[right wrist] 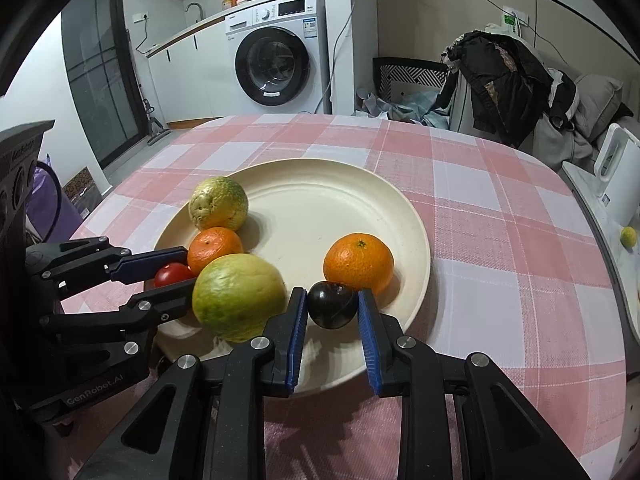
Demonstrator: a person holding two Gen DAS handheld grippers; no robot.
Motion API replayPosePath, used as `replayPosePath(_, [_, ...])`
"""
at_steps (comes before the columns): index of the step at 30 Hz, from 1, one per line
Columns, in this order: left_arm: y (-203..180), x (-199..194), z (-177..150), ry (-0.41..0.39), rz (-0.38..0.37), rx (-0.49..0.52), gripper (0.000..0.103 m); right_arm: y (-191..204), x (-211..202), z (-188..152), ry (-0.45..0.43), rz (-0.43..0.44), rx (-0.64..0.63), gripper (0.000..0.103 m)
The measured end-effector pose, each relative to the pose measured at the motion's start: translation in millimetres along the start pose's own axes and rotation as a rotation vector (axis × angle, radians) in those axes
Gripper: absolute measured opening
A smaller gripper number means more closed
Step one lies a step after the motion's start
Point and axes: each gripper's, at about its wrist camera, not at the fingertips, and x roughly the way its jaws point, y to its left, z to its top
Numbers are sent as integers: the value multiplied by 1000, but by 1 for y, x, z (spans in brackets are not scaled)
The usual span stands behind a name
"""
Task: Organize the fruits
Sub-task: 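Carry the tomato and plum onto the cream plate and open both tools, then withdraw both open tools from the plate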
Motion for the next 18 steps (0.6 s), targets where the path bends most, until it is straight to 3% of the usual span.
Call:
replayPosePath(7, [-1, -6, -3, -11, 9, 0, 26, -1, -7, -1, -17, -9, -4, 30])
replayPosePath(10, [-1, -15, -7, -11, 7, 2, 28, -2, -20, -4, -53, -2, 7, 48])
replayPosePath(13, [2, -32, -12, -35, 2, -9, 42, -5, -33, -7, -68, 2, 26, 60])
replayPosePath(15, [5, -46, -16, -53, -9, -28, 65, -5, -42, -9, -79, -21, 26, 78])
replayPosePath(17, [7, -61, -21, -73, -5, -49, 81, -6, -51, -13, -101, -32, 32, 89])
replayPosePath(18, [9, -70, -24, -93, -1, -63, 84, -6, -55, -15, -107, -26, 40, 91])
